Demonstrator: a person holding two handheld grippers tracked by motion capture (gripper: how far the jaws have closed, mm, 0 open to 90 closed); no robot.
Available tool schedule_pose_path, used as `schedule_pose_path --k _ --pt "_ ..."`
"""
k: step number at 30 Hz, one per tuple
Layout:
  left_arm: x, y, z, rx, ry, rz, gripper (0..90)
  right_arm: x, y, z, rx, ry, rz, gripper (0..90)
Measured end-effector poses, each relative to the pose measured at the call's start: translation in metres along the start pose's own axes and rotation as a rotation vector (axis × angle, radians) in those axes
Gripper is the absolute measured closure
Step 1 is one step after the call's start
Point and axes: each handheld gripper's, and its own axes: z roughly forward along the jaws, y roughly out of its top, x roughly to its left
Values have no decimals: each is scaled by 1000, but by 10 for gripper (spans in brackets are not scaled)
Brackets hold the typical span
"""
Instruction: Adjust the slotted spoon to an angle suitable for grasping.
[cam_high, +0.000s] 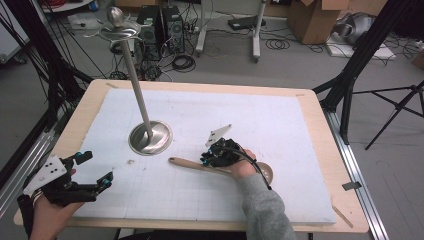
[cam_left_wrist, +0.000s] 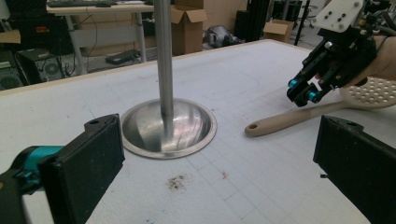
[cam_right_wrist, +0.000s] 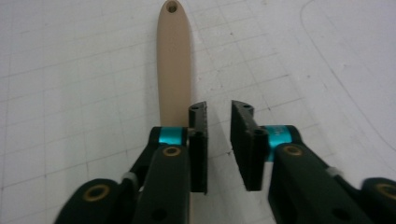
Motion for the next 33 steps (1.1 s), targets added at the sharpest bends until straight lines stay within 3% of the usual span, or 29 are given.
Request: schedule_pose_path --k 6,18,24,33 --pt "-2 1 2 1 -5 6 22 3 -1 -15 -13 -9 -2 574" --pt "-1 3 0 -8 -6 2 22 4 -10 -33 -9 -22 45 157" --pt "-1 2 0 -8 -6 2 22 8 -14 -41 -3 0 -4 151" --pt "-2 3 0 -5 -5 5 22 8 -19 -46 11 -2 -13 151"
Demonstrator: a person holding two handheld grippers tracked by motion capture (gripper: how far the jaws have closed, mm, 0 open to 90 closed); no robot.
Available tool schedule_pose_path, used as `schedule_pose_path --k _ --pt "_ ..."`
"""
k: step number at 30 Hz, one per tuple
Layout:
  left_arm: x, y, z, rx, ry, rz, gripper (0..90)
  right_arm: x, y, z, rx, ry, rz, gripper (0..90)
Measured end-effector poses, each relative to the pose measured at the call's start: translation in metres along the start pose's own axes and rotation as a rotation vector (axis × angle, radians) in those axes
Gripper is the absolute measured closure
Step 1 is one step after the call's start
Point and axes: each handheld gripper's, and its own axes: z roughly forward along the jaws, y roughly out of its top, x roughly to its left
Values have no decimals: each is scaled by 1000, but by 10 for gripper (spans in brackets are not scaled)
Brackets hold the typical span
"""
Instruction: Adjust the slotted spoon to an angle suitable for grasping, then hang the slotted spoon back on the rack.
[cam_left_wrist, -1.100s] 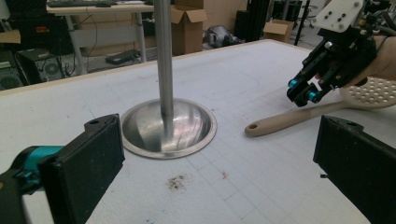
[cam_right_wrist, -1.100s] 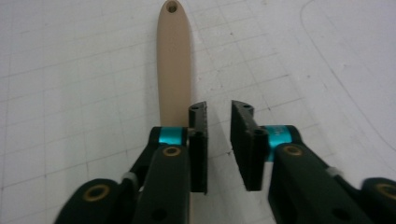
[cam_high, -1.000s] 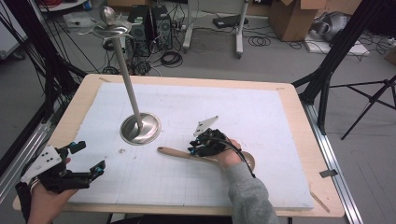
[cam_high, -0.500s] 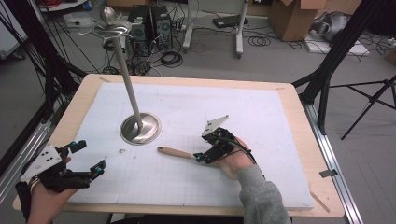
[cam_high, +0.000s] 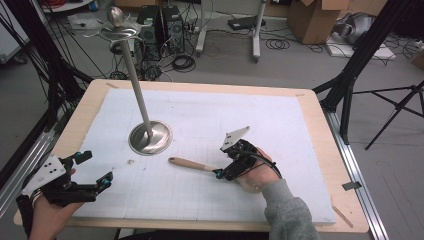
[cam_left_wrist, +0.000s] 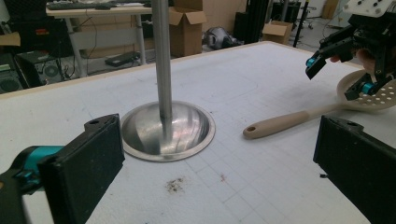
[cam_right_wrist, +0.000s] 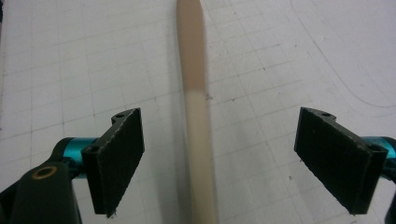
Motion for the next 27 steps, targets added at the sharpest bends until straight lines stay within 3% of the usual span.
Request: schedule_pose_path --k 17,27 --pt "0 0 1 1 -2 -3 22 -4 -8 2 66 2 9 153" --pt "0 -2 2 11 -3 -2 22 -5 -10 10 111 38 6 199"
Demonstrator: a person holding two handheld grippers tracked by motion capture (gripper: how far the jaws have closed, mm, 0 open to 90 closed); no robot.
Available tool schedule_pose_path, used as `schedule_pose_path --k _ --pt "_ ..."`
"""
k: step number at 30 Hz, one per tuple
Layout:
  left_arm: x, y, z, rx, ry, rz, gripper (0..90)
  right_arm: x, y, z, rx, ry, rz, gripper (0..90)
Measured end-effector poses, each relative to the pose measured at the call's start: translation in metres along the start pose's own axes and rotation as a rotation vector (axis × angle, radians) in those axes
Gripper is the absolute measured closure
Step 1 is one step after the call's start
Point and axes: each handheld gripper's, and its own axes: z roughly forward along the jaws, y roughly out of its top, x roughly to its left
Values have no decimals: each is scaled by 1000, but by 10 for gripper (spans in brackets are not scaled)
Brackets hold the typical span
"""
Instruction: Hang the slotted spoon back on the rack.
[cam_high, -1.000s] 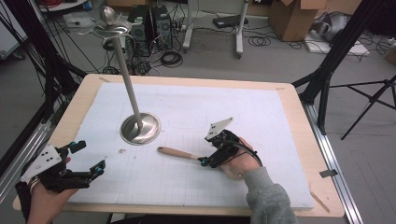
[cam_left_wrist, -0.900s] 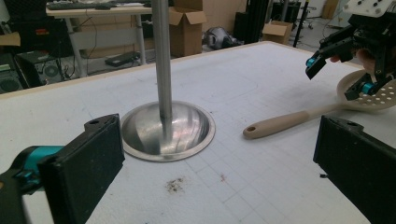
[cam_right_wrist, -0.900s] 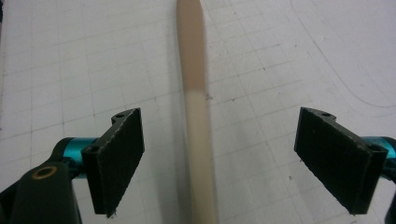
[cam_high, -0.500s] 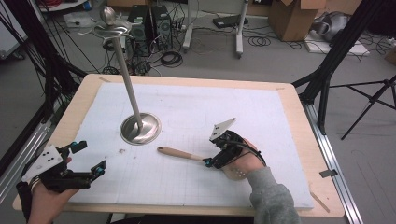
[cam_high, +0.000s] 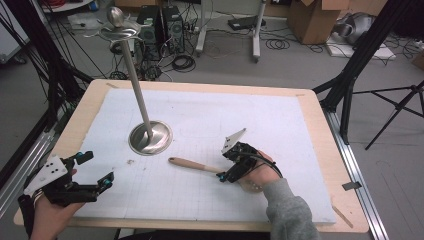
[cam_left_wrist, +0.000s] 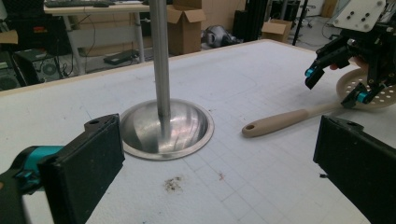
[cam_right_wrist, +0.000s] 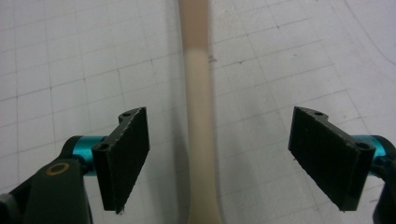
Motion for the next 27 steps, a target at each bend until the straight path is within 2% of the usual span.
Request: schedule_pose_path --k 5,9,15,27 --pt "-1 0 0 0 1 0 22 0 -1 2 30 6 1 218" --pt "-1 -1 1 3 1 -1 22 -1 -2 3 47 28 9 276" --pt "-1 -1 0 5 0 -2 22 -2 -3 3 67 33 26 349" --pt "0 -2 -1 10 4 0 22 -1 -4 6 114 47 14 562"
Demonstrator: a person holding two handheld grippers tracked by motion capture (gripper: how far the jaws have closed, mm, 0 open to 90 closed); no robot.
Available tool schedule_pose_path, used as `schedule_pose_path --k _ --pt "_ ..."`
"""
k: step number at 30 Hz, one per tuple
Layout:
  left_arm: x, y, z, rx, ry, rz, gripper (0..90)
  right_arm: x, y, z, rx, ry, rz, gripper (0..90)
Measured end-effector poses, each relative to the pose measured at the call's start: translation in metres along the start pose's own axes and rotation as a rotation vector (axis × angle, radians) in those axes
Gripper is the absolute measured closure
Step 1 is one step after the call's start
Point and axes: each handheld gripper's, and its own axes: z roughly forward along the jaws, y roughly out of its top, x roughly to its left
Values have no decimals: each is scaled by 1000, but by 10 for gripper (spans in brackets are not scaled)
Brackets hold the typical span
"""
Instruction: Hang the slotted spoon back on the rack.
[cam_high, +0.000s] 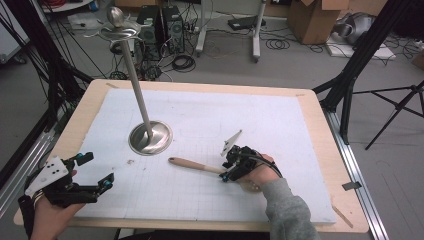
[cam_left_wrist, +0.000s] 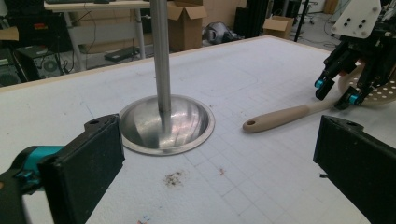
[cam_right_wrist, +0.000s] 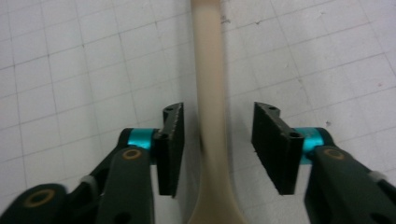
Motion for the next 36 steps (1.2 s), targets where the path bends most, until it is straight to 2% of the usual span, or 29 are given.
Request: schedule_pose_path --k 7,12,19,28,31,36 --pt "1 0 -1 0 6 -1 22 2 -1 -1 13 -12 -15 649" --pt "0 0 -2 1 8 -1 22 4 0 -1 20 -35 -27 676" --pt "0 -1 -1 11 4 -4 22 7 0 -1 29 -34 -43 766" --pt "1 -1 -3 7 5 -4 22 8 1 -1 33 -39 -36 782" --pt "1 -1 -3 5 6 -6 22 6 1 -1 26 -23 3 783" --pt "1 -1 -4 4 7 -7 22 6 3 -2 0 -16 -7 784"
